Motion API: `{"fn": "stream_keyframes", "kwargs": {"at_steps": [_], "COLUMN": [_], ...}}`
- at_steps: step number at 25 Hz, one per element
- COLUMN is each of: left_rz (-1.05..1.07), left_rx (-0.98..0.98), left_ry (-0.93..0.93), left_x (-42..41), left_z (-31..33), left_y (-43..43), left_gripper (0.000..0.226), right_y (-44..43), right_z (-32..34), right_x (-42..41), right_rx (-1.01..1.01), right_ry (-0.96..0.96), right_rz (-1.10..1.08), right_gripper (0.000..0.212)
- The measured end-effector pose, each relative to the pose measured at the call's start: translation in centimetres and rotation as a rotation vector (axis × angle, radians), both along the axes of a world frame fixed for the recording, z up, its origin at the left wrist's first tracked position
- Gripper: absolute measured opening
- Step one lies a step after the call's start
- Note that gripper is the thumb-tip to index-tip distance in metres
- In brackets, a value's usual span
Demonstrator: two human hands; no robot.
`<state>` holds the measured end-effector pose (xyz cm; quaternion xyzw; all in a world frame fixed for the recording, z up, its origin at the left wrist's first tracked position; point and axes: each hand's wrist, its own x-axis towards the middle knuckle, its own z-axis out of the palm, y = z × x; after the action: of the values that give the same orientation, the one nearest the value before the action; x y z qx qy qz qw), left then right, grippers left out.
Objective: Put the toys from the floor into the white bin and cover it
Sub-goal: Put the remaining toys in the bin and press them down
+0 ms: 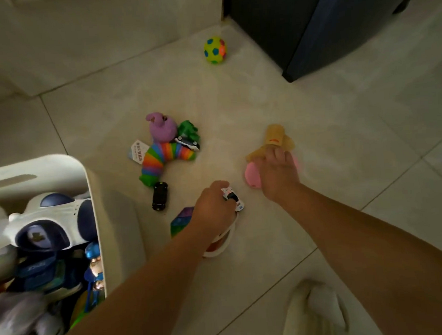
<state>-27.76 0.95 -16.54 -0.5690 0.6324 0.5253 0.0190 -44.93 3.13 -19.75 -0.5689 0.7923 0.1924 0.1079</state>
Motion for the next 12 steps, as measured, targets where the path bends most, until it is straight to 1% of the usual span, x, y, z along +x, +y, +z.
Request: {"fn": "stream_keyframes", "kwargs": {"at_steps": [1, 2, 4, 5, 6, 7, 8, 9, 10, 11, 12], "left_rz": [0.034, 0.077, 0.181, 0.220, 0.246, 0.263, 0.278, 0.302, 0.341, 0.383, 0.419], "left_rx": [0.029, 0.078, 0.201, 0.245, 0.266, 0.255, 0.220, 0.185, 0.163, 0.152, 0.151], "left_ry": [0.012, 0.039, 0.143, 0.200, 0.247, 0.276, 0.279, 0.254, 0.216, 0.184, 0.162], "left_x": [0.1, 0.0, -0.1, -0.2, -0.2, -0.3, -0.2, 0.0, 0.3, 0.6, 0.9], "left_z": [0.1, 0.4, 1.3, 1.8, 2.1, 2.2, 2.3, 2.2, 2.2, 2.1, 2.0], "left_y": [-0.2, -0.3, -0.5, -0.7, -0.9, -1.2, -1.5, -1.6, -1.8, -1.8, -1.7], "left_gripper": [0.042, 0.044, 0.058, 0.067, 0.075, 0.077, 0.072, 0.062, 0.052, 0.045, 0.041], "right_y": [-0.3, -0.6, -0.8, -0.9, -1.0, -1.0, -1.1, -1.3, -1.6, -2.1, -2.6], "right_z": [0.3, 0.7, 1.9, 2.5, 2.9, 3.4, 3.4, 3.6, 3.4, 2.8, 2.0], "right_x": [-0.2, -0.3, 0.2, 0.8, 1.3, 2.0, 2.7, 3.4, 3.6, 3.2, 2.3], "right_rx": [-0.014, -0.057, -0.181, -0.218, -0.221, -0.193, -0.172, -0.198, -0.287, -0.410, -0.500], "right_ry": [-0.020, -0.144, -0.574, -0.797, -1.019, -1.220, -1.336, -1.357, -1.229, -0.974, -0.641], "right_rz": [-0.005, -0.068, -0.297, -0.423, -0.567, -0.686, -0.744, -0.753, -0.725, -0.649, -0.544], "right_gripper": [0.054, 0.043, 0.024, 0.022, 0.024, 0.027, 0.027, 0.026, 0.033, 0.042, 0.044]}}
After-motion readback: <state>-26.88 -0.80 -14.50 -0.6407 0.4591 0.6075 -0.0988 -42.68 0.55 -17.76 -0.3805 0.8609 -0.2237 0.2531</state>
